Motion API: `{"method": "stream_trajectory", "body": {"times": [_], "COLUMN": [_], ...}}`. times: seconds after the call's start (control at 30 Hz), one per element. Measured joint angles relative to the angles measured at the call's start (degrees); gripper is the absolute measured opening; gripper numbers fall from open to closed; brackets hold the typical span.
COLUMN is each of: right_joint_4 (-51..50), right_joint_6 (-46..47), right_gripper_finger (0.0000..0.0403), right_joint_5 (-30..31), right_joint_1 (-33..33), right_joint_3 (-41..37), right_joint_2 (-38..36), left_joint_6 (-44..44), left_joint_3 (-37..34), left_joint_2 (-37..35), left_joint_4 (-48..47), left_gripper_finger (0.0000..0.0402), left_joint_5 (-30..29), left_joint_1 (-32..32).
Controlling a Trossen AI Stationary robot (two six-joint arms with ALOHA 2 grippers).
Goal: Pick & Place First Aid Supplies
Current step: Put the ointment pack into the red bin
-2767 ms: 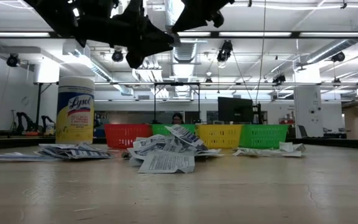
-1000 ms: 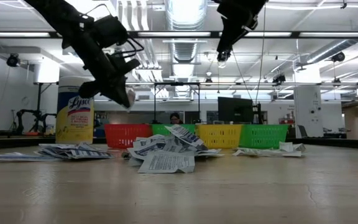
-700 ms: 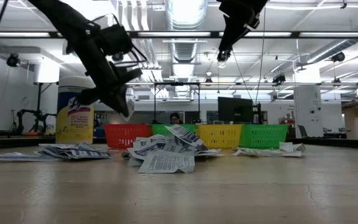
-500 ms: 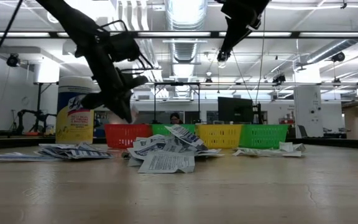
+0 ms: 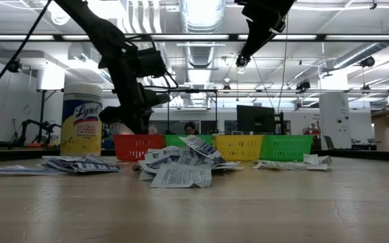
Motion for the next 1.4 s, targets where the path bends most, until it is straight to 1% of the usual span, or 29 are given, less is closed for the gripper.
{"method": "stream_trajectory", "body": {"times": [0.17, 0.4, 0.5, 0.57, 0.67, 0.77, 0.83, 0.9, 1.0, 1.17, 1.3, 1.4], "right_joint_4": [-1.0, -1.5, -5.6, -11.3, -21.1, -28.3, -30.1, -30.1, -30.2, -28.9, -24.5, -19.4], "right_joint_6": [0.0, 0.0, 1.1, 2.9, 5.8, 5.6, 4.5, 3.7, 3.0, 4.8, 8.4, 11.1], "right_gripper_finger": [0.0066, 0.0074, 0.0079, 0.0081, 0.0082, 0.0077, 0.0072, 0.0068, 0.0063, 0.0059, 0.0062, 0.0065], "right_joint_5": [0.0, 0.0, -0.8, -2.9, -9.2, -18.5, -24.0, -28.0, -29.5, -29.7, -30.5, -32.8], "right_joint_1": [0.0, 0.0, 0.0, 0.0, 0.0, 0.3, 1.1, 2.4, 4.9, 9.0, 11.2, 11.8], "right_joint_3": [0.0, 0.0, 0.0, 0.0, 0.0, -0.7, -1.8, -3.6, -6.9, -13.4, -19.4, -24.1], "right_joint_2": [0.0, 0.0, 0.0, 0.0, 0.0, -0.1, -0.4, -1.1, -2.3, -4.8, -7.5, -9.7], "left_joint_6": [0.5, 1.3, 3.5, 4.8, 7.2, 12.5, 17.6, 22.1, 26.9, 30.7, 32.8, 34.0], "left_joint_3": [0.0, 0.0, 1.1, 2.3, 3.4, 3.5, 3.5, 3.4, 3.3, 3.3, 3.2, 3.2], "left_joint_2": [-1.4, -1.7, -2.5, -4.1, -7.5, -12.0, -15.0, -17.4, -20.2, -23.5, -25.2, -26.0], "left_joint_4": [0.0, -0.6, -2.3, -3.1, -3.4, -0.5, 2.0, 3.7, 5.6, 7.5, 8.6, 10.7], "left_gripper_finger": [0.0024, 0.0101, 0.0129, 0.0139, 0.0141, 0.014, 0.014, 0.014, 0.014, 0.014, 0.014, 0.014], "left_joint_5": [-2.2, -3.1, -2.4, -1.7, -1.3, -1.5, -1.5, -1.6, -1.9, -1.7, -1.0, 0.6], "left_joint_1": [0.0, 0.0, 0.1, 0.0, -0.4, -1.2, -1.5, -1.9, -2.3, -3.1, -3.9, -4.5]}}
